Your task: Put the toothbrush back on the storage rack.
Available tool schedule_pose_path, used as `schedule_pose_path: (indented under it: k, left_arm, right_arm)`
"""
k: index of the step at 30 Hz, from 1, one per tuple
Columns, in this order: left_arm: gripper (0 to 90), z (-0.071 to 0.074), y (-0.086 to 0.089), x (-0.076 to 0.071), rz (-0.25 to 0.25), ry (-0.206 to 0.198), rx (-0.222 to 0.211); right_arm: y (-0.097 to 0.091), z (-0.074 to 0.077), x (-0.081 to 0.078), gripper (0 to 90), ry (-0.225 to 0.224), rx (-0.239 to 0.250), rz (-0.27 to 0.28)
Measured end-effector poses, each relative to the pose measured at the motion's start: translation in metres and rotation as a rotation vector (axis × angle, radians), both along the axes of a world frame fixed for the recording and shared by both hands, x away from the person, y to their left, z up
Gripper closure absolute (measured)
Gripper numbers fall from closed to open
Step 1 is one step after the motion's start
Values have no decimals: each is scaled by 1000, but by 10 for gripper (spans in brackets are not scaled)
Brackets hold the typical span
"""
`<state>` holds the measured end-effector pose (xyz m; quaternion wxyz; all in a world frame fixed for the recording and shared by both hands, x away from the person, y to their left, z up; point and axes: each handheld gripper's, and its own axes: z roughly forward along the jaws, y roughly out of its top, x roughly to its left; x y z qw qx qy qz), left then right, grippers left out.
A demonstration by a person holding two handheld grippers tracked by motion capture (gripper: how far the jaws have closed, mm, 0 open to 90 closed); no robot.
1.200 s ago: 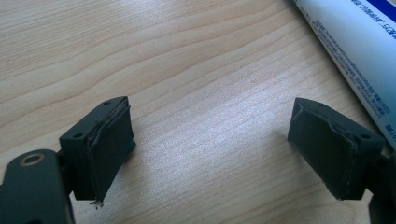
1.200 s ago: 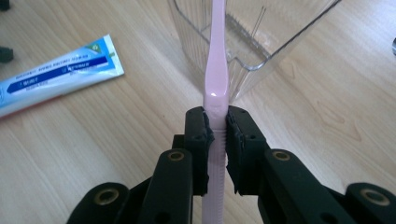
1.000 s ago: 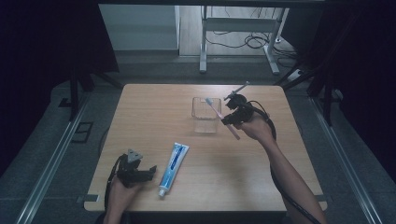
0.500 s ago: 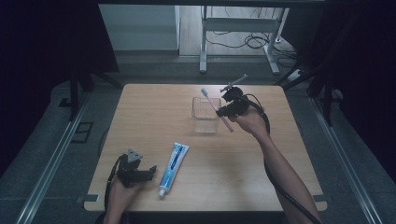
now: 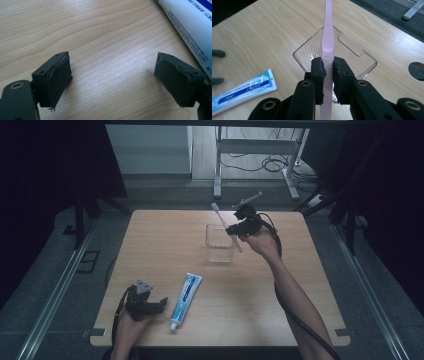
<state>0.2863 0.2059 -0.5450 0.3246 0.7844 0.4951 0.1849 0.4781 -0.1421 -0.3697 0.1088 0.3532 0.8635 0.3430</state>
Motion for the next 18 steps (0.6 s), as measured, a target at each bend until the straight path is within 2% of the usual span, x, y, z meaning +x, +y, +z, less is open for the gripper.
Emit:
schedule_pose_path:
  k: [12,18]
  left_arm:
    - [141,0,0,0,-4,4,4]
    - [141,0,1,0,-4,4,3]
  right_arm:
    - [12,-4,17,787,-35,58,-37]
    - [16,-10,23,787,-53,70,-54]
